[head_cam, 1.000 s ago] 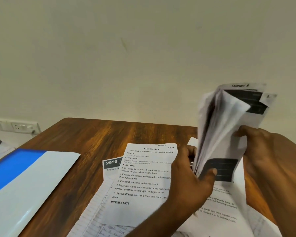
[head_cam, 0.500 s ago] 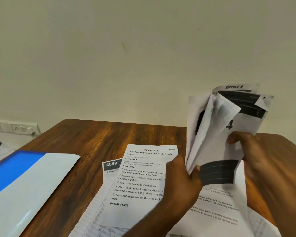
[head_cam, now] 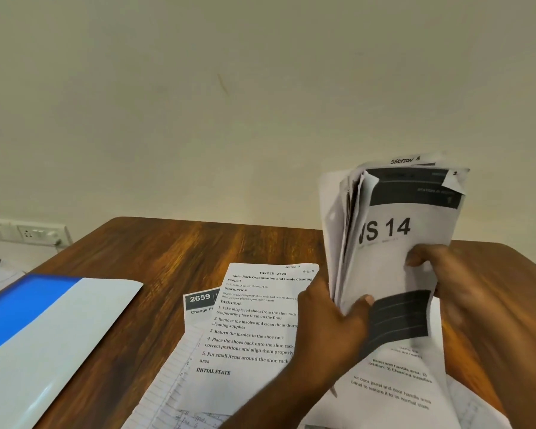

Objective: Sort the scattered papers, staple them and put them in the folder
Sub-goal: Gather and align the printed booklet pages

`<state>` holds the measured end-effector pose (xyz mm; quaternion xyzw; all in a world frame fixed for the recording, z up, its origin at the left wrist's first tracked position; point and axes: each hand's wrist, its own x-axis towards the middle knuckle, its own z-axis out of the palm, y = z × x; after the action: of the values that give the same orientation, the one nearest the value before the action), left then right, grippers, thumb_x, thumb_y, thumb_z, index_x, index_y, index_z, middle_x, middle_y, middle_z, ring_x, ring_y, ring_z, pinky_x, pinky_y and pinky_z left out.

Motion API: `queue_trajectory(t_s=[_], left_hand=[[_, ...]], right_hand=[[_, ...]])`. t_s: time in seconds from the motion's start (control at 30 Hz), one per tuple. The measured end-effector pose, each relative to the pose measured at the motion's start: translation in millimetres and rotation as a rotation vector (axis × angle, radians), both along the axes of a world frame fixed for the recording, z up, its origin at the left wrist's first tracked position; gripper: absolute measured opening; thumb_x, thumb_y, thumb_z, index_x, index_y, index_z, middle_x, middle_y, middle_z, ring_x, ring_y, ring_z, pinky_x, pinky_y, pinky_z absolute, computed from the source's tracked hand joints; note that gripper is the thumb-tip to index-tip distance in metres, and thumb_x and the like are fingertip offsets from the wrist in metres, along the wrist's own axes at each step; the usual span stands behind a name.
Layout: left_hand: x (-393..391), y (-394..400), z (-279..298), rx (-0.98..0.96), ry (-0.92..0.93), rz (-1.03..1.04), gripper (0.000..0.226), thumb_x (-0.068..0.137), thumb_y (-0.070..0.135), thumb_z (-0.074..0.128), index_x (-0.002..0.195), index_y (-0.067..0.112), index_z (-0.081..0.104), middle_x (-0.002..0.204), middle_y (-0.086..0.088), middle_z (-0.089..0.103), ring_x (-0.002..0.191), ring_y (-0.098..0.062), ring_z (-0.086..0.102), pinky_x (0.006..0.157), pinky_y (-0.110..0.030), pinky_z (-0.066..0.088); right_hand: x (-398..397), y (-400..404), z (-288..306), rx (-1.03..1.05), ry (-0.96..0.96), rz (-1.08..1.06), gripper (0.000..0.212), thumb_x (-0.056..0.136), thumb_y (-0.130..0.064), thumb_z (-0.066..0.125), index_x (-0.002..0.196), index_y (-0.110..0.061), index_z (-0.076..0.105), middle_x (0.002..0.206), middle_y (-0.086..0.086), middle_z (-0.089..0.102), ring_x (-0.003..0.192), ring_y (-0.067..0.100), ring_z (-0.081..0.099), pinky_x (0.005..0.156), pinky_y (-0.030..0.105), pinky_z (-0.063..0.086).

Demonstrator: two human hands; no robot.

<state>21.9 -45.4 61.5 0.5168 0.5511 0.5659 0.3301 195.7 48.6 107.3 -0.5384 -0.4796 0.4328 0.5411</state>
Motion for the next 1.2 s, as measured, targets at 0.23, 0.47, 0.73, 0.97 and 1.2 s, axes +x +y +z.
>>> queue_trajectory(t_s=[0.23, 0.47, 0.73, 0.97, 1.2], left_hand=[[-19, 4, 13, 0.127, 0.007, 0.037, 0.028, 0.100, 0.028, 0.070, 0.114, 0.038, 0.048, 0.103, 0.026, 0.056, 0.098, -0.005, 0.063, 0.080, -0.018, 0.061], [-52, 19, 22, 0.115, -0.112, 0.093, 0.039, 0.092, 0.016, 0.081, 0.101, 0.043, 0.054, 0.108, 0.011, 0.068, 0.093, -0.017, 0.071, 0.075, -0.034, 0.065], [-64, 27, 12, 0.031, -0.199, 0.069, 0.036, 0.089, 0.019, 0.083, 0.116, 0.028, 0.062, 0.109, 0.004, 0.074, 0.096, -0.022, 0.076, 0.079, -0.038, 0.066], [-67, 29, 14, 0.018, -0.153, 0.028, 0.039, 0.088, 0.015, 0.084, 0.112, 0.033, 0.059, 0.121, -0.003, 0.072, 0.111, -0.031, 0.072, 0.094, -0.052, 0.063], [-68, 27, 17, -0.006, -0.128, 0.007, 0.043, 0.092, 0.015, 0.081, 0.118, 0.030, 0.049, 0.121, 0.000, 0.064, 0.113, -0.027, 0.066, 0.093, -0.038, 0.060]], right_hand=[[-1, -6, 13, 0.090, 0.147, 0.034, 0.041, 0.060, -0.014, 0.074, 0.101, -0.013, 0.071, 0.109, 0.012, 0.073, 0.115, 0.042, 0.063, 0.097, 0.059, 0.055], [-30, -24, 11, 0.182, 0.029, 0.105, 0.032, 0.086, 0.005, 0.069, 0.109, -0.017, 0.064, 0.105, 0.003, 0.073, 0.098, 0.024, 0.068, 0.076, 0.030, 0.056], [-42, -26, 1, 0.104, -0.019, 0.080, 0.035, 0.086, -0.001, 0.074, 0.103, -0.026, 0.056, 0.101, -0.006, 0.065, 0.098, 0.017, 0.064, 0.066, 0.019, 0.049], [-34, -33, 10, 0.150, -0.083, 0.067, 0.037, 0.089, -0.002, 0.072, 0.117, -0.016, 0.053, 0.094, -0.012, 0.058, 0.083, 0.009, 0.057, 0.050, 0.004, 0.047], [-45, -31, 6, 0.035, -0.086, 0.079, 0.038, 0.088, -0.002, 0.072, 0.104, -0.025, 0.046, 0.100, -0.005, 0.055, 0.091, 0.014, 0.055, 0.067, 0.019, 0.043]])
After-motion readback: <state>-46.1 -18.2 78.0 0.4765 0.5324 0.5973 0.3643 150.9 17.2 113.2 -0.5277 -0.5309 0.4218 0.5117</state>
